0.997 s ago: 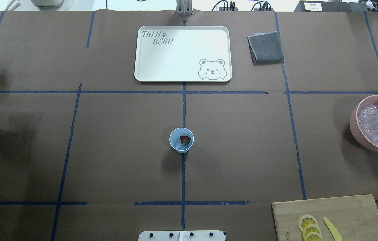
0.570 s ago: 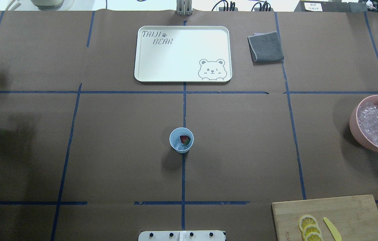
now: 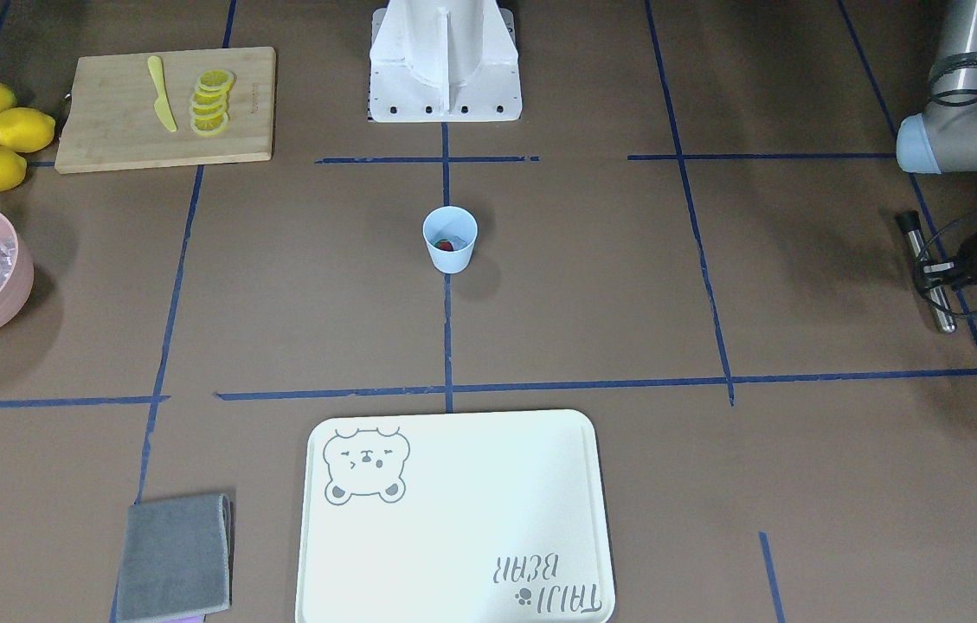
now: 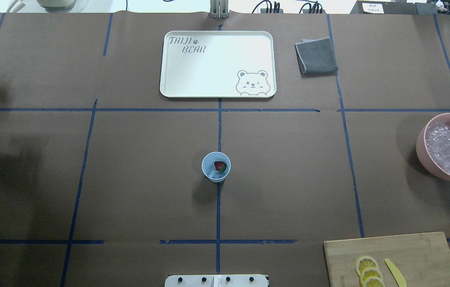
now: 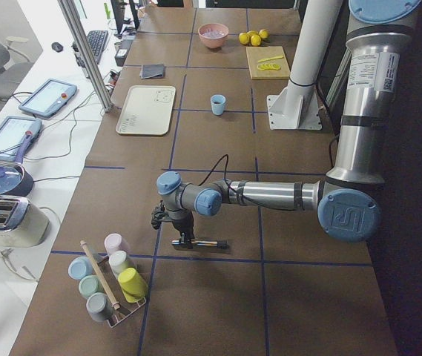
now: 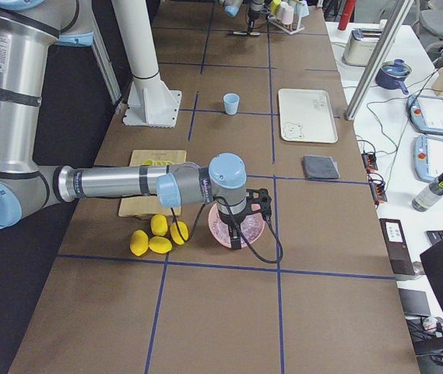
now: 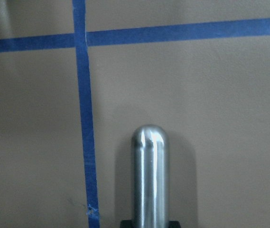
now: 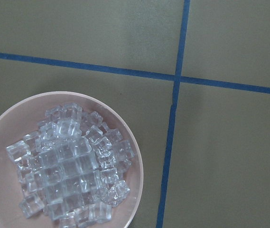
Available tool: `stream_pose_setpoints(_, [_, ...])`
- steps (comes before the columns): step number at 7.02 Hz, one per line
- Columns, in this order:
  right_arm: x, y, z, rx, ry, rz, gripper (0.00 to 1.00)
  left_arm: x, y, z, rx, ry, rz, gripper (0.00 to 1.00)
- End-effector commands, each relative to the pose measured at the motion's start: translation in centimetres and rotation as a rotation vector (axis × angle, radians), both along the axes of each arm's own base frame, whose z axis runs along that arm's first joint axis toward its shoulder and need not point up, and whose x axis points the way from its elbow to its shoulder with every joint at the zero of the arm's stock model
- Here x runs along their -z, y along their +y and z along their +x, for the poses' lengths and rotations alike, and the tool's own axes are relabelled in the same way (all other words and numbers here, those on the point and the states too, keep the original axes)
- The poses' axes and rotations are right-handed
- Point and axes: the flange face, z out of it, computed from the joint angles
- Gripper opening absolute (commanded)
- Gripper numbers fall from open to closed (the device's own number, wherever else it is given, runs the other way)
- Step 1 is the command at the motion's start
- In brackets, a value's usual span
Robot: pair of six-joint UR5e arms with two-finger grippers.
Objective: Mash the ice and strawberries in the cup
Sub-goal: 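Lay the muddler down on the table and open the left gripper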
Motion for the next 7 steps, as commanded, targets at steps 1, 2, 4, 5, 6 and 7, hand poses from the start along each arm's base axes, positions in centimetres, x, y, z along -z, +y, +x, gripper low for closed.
stream_pose_setpoints(1, [0.0, 0.0, 0.0, 0.000, 0.000, 0.001, 0.99, 0.1, 0.0, 0.0, -0.001, 0.001, 0.003, 0.87])
stream_pose_setpoints(2, [0.2, 0.0, -0.2, 0.005, -0.022, 0.001, 0.99, 1.2, -0.2, -0.2, -0.001, 0.014, 0.027, 0.99])
stream_pose_setpoints(4, [-0.5, 0.0, 0.3, 0.023, -0.017, 0.008, 0.99, 7.9, 2.1, -1.9, -0.020, 0.080, 0.156, 1.00])
stream_pose_setpoints(5, [-2.8, 0.0, 0.7, 0.061, -0.008, 0.011, 0.99, 10.0, 2.4, -5.7, 0.003, 0.110, 0.196, 1.00])
stream_pose_setpoints(6, [-5.3, 0.4, 1.5, 0.091, -0.006, 0.007, 0.99, 10.8, 2.3, -10.5, 0.053, 0.249, 0.144, 1.00])
stream_pose_setpoints(7, [-6.7, 0.6, 2.0, 0.105, -0.009, 0.005, 0.99, 9.7, 2.4, -14.9, 0.027, 0.320, 0.204, 1.00])
